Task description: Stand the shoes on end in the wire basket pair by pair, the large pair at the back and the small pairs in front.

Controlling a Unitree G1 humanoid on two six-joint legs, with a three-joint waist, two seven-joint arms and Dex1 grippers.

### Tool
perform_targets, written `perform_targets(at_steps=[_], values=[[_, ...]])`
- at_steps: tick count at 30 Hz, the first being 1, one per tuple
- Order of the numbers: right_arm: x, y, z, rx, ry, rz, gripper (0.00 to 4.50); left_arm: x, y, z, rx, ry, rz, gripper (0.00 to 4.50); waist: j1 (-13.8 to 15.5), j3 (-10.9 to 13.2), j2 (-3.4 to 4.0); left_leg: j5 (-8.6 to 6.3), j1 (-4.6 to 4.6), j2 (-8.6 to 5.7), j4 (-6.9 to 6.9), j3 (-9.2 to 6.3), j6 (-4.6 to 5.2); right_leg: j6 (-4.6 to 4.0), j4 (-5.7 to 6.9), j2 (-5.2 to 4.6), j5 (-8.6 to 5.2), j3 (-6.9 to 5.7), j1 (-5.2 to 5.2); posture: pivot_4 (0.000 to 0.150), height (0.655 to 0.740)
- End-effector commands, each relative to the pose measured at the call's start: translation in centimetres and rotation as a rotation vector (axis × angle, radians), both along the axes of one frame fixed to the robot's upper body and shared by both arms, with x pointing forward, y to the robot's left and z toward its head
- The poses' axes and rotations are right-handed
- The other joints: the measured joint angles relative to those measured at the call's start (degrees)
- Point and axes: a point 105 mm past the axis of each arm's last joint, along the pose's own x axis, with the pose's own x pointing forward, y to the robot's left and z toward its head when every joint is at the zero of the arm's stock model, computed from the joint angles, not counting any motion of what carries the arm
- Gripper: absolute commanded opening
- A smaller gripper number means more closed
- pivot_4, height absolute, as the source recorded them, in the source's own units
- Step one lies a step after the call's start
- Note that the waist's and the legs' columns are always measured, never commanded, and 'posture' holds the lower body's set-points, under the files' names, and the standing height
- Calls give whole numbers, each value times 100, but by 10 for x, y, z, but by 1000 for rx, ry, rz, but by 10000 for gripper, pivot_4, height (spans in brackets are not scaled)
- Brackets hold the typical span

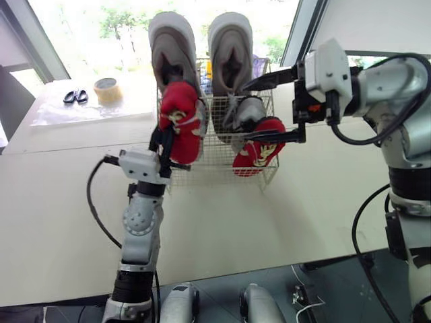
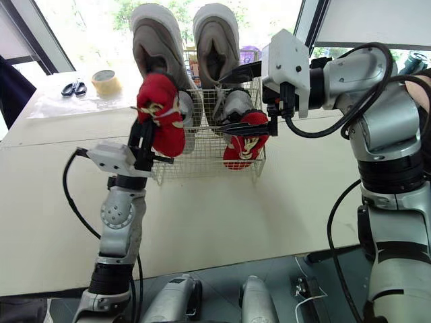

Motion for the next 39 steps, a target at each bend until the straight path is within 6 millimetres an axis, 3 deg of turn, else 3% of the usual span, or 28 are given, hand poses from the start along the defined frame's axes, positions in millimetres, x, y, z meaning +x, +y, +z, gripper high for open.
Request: perform_targets(at_steps=[1,11,12,16,18,20,26,29,34,39], values=[[-5,-1,10,12,-52,0,45000,-7,-12,3,8,-79,-25,663,1,0,0,-2,0,0,0,0,4,0,0,0,0,-1,0,1500,7400],[-4,-1,9,12,-51,-15,45000,-8,-14,-42,45,20,-10,663,-11,0,1,-19,0,1,-1,0,32,0,-1,0,0,-1,-2,1500,7400],[-4,-1,9,12,-52,-17,45000,-8,-11,-45,44,26,1,8271,-11,-1,2,-19,0,1,-2,0,32,0,-1,0,0,0,-2,1500,7400],[-4,-2,9,15,-58,-23,45000,-11,2,-50,45,34,54,26098,-7,-1,3,-20,0,1,-2,0,34,0,-1,-2,0,0,-2,1500,7400],[-4,-2,9,18,-60,-27,45000,-16,11,-49,50,17,93,37301,-6,-2,3,-20,0,1,-2,-1,35,-1,-1,-2,0,0,-2,1500,7400],[-3,-2,9,20,-62,-29,45000,-19,19,-48,61,0,117,44843,-7,-2,3,-20,1,1,-1,-1,35,-1,-1,-3,0,0,-2,1500,7400],[-2,-4,7,29,-58,-38,45000,-38,45,-43,140,-27,145,44843,-10,-2,5,-21,1,3,-3,-1,36,-1,-2,-5,0,1,-3,1500,7400],[-1,-11,3,35,-47,-56,45000,-55,57,-29,204,-38,92,44843,-19,-2,6,-23,0,7,-5,-1,36,-2,-5,-9,0,2,-3,1500,7400],[3,-27,-1,60,-35,-123,45000,-72,56,-10,287,123,-130,44843,-2,5,32,-28,0,14,-11,-5,42,-17,-29,-15,9,1,10,1500,7400],[1,-49,-1,82,-21,-211,45000,-67,73,12,398,370,-257,44843,-10,7,37,-30,1,18,-13,-7,46,-25,-37,-7,13,-1,13,1500,7400]])
